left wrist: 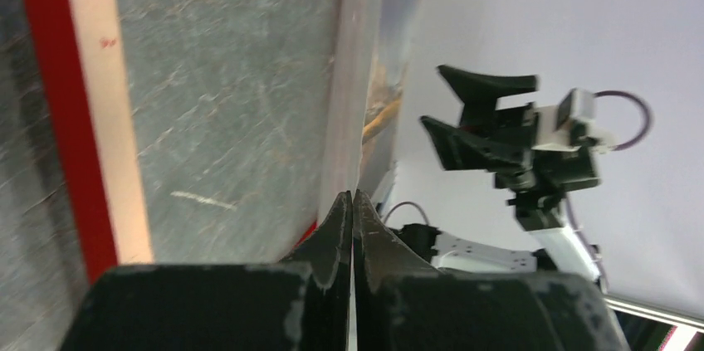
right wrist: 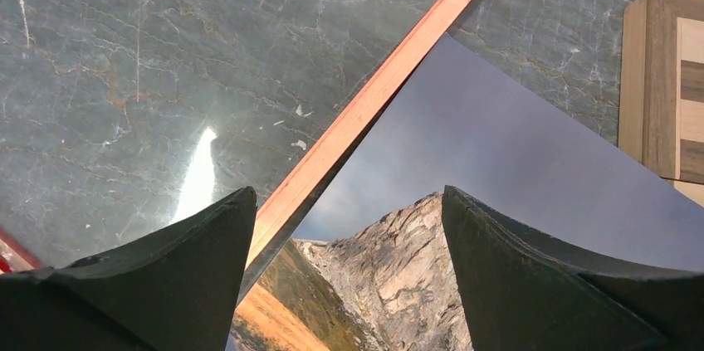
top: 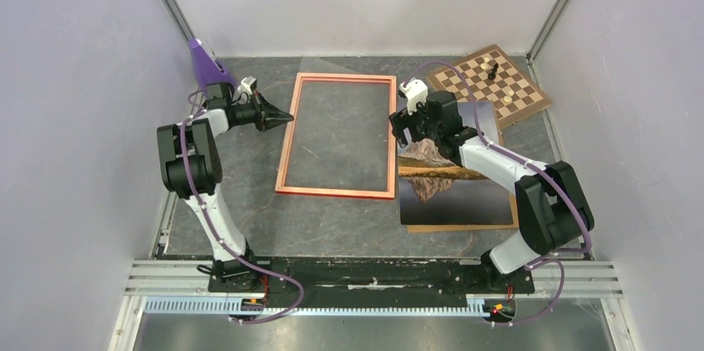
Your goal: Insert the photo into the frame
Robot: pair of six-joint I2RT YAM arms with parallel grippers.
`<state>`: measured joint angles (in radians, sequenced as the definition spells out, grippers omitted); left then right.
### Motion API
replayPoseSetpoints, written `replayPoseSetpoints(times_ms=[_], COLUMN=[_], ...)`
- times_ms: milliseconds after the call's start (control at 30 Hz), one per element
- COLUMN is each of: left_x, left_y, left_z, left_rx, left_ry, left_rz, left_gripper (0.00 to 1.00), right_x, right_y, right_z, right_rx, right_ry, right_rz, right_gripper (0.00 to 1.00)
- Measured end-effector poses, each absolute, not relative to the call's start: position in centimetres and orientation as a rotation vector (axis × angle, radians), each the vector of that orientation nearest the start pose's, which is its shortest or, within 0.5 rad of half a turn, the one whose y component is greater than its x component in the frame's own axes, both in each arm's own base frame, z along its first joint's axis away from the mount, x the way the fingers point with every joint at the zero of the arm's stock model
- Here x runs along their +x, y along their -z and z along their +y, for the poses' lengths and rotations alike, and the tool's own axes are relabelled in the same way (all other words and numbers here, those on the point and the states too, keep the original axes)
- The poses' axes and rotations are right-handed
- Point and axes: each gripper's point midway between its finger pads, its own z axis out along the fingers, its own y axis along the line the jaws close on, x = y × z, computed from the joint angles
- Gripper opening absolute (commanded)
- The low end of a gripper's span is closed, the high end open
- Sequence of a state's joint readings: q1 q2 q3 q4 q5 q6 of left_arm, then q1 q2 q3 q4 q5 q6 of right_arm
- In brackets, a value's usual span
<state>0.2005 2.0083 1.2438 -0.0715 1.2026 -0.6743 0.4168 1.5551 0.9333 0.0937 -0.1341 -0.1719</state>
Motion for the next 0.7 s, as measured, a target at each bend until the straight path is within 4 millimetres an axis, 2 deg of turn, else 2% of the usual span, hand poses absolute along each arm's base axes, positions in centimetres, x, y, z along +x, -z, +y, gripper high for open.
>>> replayPoseSetpoints(times_ms=[267,533,700], left_x=[40.5,40.0,39.9], left_y=[-7.9,-6.7,-6.6], left_z=[-8.5,-8.7,-8.7], left_rx=[-0.394,-0.420,-0.421], left_ry=[1.523,1.554,1.561], left_rz=[2.391,2.414,2.414], left_gripper=[0.02,0.02,0.04], right_x=[39.6,39.7,39.7], right_y=[-12.0,-12.0,-12.0], right_z=[19.3,19.4,19.3], right_rx=[-0.689,-0.689,-0.689], right_ry=[-0.288,-0.288,-0.287], right_rz=[1.995,1.995,1.995], right_gripper=[0.85,0.85,0.85])
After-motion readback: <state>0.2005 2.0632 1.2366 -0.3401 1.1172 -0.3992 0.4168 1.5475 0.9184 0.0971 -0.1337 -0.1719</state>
